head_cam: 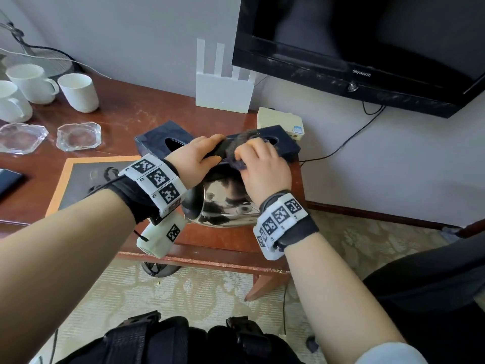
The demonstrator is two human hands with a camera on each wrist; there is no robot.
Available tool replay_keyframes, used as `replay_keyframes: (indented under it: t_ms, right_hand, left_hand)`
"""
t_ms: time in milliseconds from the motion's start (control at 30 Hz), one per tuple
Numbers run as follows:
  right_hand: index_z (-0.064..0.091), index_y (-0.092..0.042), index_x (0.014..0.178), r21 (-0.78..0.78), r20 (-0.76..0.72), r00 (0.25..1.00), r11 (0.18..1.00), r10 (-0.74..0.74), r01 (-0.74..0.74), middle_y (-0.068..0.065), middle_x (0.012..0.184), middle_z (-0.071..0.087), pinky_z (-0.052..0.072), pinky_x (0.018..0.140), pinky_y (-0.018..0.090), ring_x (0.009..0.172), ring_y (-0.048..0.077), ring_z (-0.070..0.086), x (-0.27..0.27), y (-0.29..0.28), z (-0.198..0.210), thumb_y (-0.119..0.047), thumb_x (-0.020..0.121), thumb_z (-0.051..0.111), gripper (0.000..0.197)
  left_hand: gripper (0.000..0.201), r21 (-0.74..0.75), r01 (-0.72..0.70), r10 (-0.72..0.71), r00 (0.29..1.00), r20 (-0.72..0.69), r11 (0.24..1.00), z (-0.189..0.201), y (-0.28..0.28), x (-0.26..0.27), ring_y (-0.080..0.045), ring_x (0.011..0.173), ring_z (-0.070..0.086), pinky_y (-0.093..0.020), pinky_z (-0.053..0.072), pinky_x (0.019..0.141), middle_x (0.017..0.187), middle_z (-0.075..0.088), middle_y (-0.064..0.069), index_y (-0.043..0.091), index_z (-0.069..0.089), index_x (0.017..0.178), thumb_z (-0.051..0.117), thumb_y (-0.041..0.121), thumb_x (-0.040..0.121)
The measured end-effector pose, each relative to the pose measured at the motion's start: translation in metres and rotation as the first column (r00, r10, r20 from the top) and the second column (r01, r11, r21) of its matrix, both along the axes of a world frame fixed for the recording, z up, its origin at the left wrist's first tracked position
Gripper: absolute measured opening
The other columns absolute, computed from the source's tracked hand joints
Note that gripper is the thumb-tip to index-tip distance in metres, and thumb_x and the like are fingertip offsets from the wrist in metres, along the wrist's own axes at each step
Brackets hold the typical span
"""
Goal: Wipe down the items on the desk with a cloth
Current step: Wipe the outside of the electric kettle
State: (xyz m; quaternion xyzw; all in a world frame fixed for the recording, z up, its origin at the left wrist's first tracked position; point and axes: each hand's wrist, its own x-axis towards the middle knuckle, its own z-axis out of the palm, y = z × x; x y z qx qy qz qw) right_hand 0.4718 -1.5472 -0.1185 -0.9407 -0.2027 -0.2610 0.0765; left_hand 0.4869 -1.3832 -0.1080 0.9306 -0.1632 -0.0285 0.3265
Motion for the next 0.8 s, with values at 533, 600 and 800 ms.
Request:
replay_keyframes:
  t_ms: [533,600,800]
  right_hand:
    - [0.062,-0.027,0.115,0.312,-0.423,0.896,0.950,0.139,0.000,-0.008,0.119,0.059,0.043,0.089,0.027,0.110,0.011,0.053,0.012,-0.046,0.040,-0.025,0.094,0.051,0.023]
    - [0.062,-0.030,0.113,0.356,-0.523,0.833,0.934,0.182,0.019,-0.012,0.115,0.061,0.043,0.096,0.031,0.109,0.011,0.055,0.013,-0.057,0.039,-0.025,0.094,0.051,0.022]
    - [0.064,-0.025,0.113,0.285,-0.634,0.729,0.954,0.258,-0.090,-0.014,0.112,0.060,0.040,0.100,0.031,0.112,0.009,0.054,0.013,-0.068,0.047,-0.020,0.095,0.050,0.023]
  left_hand:
    - [0.052,0.027,0.123,-0.123,0.992,-0.006,0.992,0.017,0.005,-0.003,-0.014,0.112,0.048,-0.018,0.030,0.088,0.122,0.052,0.003,0.019,0.039,0.137,0.058,0.011,0.090]
    - [0.054,0.029,0.150,-0.148,0.988,-0.049,0.988,0.020,0.010,-0.005,-0.013,0.110,0.050,-0.020,0.034,0.089,0.114,0.051,0.009,0.022,0.042,0.135,0.063,0.012,0.086]
    - [0.056,0.142,0.218,-0.207,0.975,-0.087,0.966,0.023,0.012,-0.016,-0.014,0.108,0.048,-0.020,0.033,0.087,0.108,0.050,0.010,0.022,0.049,0.131,0.070,0.022,0.079]
